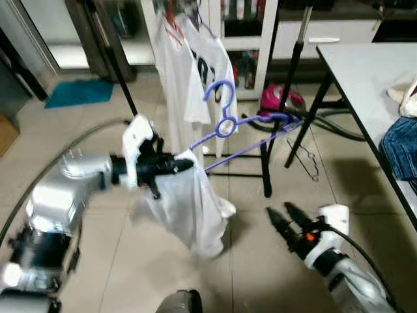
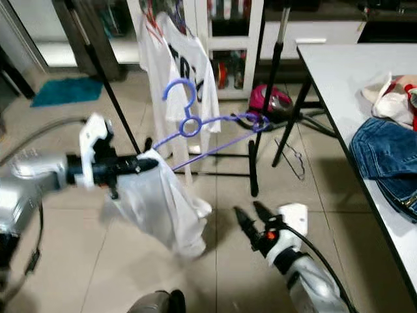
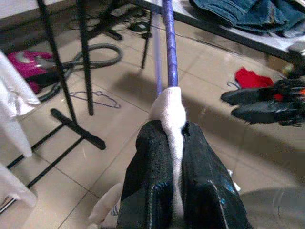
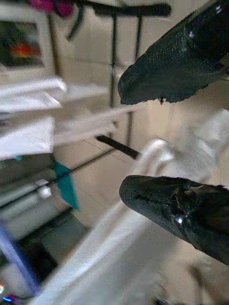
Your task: Hang hanger
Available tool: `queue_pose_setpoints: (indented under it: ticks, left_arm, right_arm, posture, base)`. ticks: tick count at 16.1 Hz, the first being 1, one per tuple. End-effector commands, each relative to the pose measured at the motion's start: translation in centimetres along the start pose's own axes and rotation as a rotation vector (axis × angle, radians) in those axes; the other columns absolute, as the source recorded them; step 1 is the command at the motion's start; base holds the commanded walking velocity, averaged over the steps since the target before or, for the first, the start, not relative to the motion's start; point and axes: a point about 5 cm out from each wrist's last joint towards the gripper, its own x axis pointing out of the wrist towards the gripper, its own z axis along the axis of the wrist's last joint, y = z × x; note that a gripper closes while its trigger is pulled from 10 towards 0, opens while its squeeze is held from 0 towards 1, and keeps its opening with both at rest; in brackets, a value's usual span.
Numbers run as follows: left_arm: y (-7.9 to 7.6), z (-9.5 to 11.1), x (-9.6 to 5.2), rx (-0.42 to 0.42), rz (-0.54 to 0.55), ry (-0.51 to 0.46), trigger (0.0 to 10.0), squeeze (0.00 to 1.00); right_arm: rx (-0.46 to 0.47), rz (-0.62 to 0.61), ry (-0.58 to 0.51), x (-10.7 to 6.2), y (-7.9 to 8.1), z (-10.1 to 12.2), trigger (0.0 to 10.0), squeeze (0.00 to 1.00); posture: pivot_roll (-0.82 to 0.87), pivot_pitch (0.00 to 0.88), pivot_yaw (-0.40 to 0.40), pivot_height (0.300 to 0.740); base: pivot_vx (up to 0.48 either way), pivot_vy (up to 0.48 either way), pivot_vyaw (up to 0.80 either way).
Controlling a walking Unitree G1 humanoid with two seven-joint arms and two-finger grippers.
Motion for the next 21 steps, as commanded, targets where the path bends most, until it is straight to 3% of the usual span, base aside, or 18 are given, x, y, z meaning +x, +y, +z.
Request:
queue_pose_setpoints:
  ticks: [1,2,3,4,5,9,11,12,15,16,19,21]
  left_arm:
    - [0.1,0.9,-0.5,0.029,0.052,-0.035,0.0,0.0]
    - [-0.1,0.1,-0.3,0.024,0.087,-0.037,0.0,0.0]
    - [0.0,-1.3,-0.2,0.0,0.204,-0.023,10.0,0.0]
    - [-0.4,-3.4,-0.2,-0.047,0.377,0.014,10.0,0.0]
    - [-0.8,-4.2,-0.4,-0.089,0.423,0.016,10.0,0.0]
    - [-2.4,-5.5,-1.1,-0.181,0.49,-0.011,10.0,0.0]
    - [-3.8,-6.8,-1.3,-0.316,0.539,-0.023,10.0,0.0]
    - [-4.3,-6.8,-1.2,-0.325,0.537,-0.022,10.0,0.0]
    - [-5.5,-6.8,-1.3,-0.275,0.588,-0.044,10.0,0.0]
    - [-5.7,-6.8,-1.4,-0.271,0.584,-0.041,10.0,0.0]
    - [-6.2,-6.4,-1.5,-0.151,0.559,-0.018,10.0,0.0]
    - [-6.3,-6.2,-1.5,-0.151,0.53,-0.018,10.0,0.0]
  right_arm:
    - [-0.004,-0.032,-0.002,-0.2,0.1,0.3,10.0,0.0]
    - [-0.017,-0.058,-0.013,-0.4,0.3,0.4,10.0,0.0]
    - [-0.003,-0.094,-0.004,-0.8,0.4,0.2,10.0,0.0]
    - [0.048,-0.132,0.023,-1.4,0.6,0.1,10.0,0.0]
    - [0.032,-0.151,0.034,-1.6,0.5,0.1,10.0,0.0]
    - [-0.023,-0.218,0.048,-2.4,0.1,0.5,10.0,0.0]
    - [-0.05,-0.245,0.046,-2.0,0.1,1.0,10.0,0.0]
    - [-0.049,-0.252,0.046,-2.0,0.0,1.1,10.0,0.0]
    - [0.003,-0.287,0.062,-2.1,0.1,0.7,10.0,0.0]
    - [0.005,-0.292,0.067,-2.0,0.0,0.7,10.0,0.0]
    - [0.018,-0.308,0.084,-2.0,-0.1,0.6,10.0,0.0]
    - [0.029,-0.317,0.085,-2.2,-0.1,0.6,10.0,0.0]
  posture:
    - [0.05,0.0,0.129,0.74]
    - [0.02,0.0,0.135,0.74]
    - [0.0,0.0,0.131,0.74]
    - [0.0,0.0,0.126,0.74]
    - [0.0,0.0,0.12,0.74]
    - [0.0,0.0,0.101,0.74]
    - [0.01,0.0,0.079,0.74]
    - [0.01,0.0,0.079,0.74]
    - [0.02,0.0,0.046,0.74]
    - [0.03,0.0,0.038,0.74]
    - [0.03,0.0,0.031,0.74]
    - [0.03,0.0,0.038,0.74]
  base:
    - [0.0,0.0,0.0]
    - [0.0,0.0,0.0]
    - [0.0,0.0,-0.8]
    - [0.0,0.0,-0.8]
    - [0.0,0.0,-0.8]
    - [0.0,0.0,-0.8]
    - [0.0,0.0,-0.8]
    - [0.0,0.0,-0.8]
    - [0.0,0.0,-0.8]
    - [0.0,0.0,-0.8]
    - [0.0,0.0,-0.8]
    - [0.0,0.0,-0.8]
